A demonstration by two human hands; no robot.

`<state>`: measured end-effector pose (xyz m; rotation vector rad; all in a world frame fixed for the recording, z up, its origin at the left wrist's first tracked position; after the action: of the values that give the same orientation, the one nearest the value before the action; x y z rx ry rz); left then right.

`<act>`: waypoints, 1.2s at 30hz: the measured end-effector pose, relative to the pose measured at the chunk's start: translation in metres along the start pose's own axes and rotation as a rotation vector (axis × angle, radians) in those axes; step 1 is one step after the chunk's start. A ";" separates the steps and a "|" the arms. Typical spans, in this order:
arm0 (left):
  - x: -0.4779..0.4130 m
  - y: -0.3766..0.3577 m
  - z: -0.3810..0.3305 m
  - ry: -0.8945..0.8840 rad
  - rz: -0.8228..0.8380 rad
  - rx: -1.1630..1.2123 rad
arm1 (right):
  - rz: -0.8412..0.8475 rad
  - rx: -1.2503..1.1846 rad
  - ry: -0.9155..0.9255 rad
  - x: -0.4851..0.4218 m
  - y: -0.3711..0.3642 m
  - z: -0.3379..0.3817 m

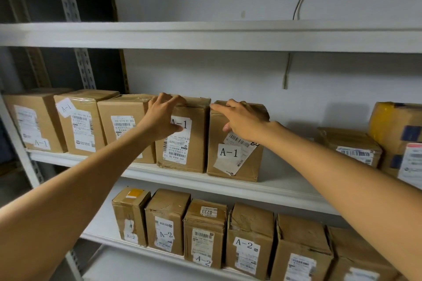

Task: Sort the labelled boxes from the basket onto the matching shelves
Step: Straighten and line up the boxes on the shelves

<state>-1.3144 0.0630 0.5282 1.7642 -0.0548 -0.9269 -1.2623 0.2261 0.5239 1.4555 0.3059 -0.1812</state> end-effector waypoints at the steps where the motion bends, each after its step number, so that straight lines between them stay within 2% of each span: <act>1: 0.002 -0.001 -0.009 0.001 -0.024 -0.066 | 0.000 0.000 0.007 -0.001 0.001 0.000; 3: 0.012 -0.007 -0.047 -0.108 -0.135 -0.144 | -0.012 0.006 0.024 -0.002 0.003 0.000; 5: 0.028 -0.025 -0.085 -0.204 -0.226 0.013 | -0.015 0.004 0.022 -0.001 0.003 -0.002; 7: 0.036 -0.052 -0.091 -0.079 -0.214 0.256 | -0.011 -0.004 0.005 0.001 0.003 -0.005; 10: 0.035 -0.084 -0.083 0.085 -0.139 0.495 | -0.003 0.006 0.000 0.005 0.005 -0.010; 16: 0.031 -0.115 -0.102 0.127 -0.044 0.838 | -0.029 0.057 -0.011 0.020 0.016 -0.038; 20: 0.032 -0.126 -0.132 0.086 -0.079 0.779 | -0.048 0.088 -0.026 0.037 0.025 -0.064; 28: 0.025 -0.140 -0.181 0.055 -0.017 0.884 | -0.031 0.138 -0.067 0.066 0.041 -0.103; 32: 0.025 -0.142 -0.190 0.035 0.015 0.872 | 0.001 0.155 -0.070 0.069 0.040 -0.110; 36: 0.027 -0.128 -0.177 0.003 0.070 0.758 | 0.052 0.141 -0.090 0.061 0.037 -0.102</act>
<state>-1.2387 0.2427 0.4262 2.4345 -0.5201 -0.9138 -1.2027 0.3356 0.5308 1.5882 0.1840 -0.2292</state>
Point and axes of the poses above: each hand's wrist, its own x-axis away from the middle knuckle, its own y-axis out of the back of the hand, z = x × y, the point moved 9 cm from there along -x, towards the middle knuckle, and after that the axes turned 9 degrees about -y, right-handed, at the moved point
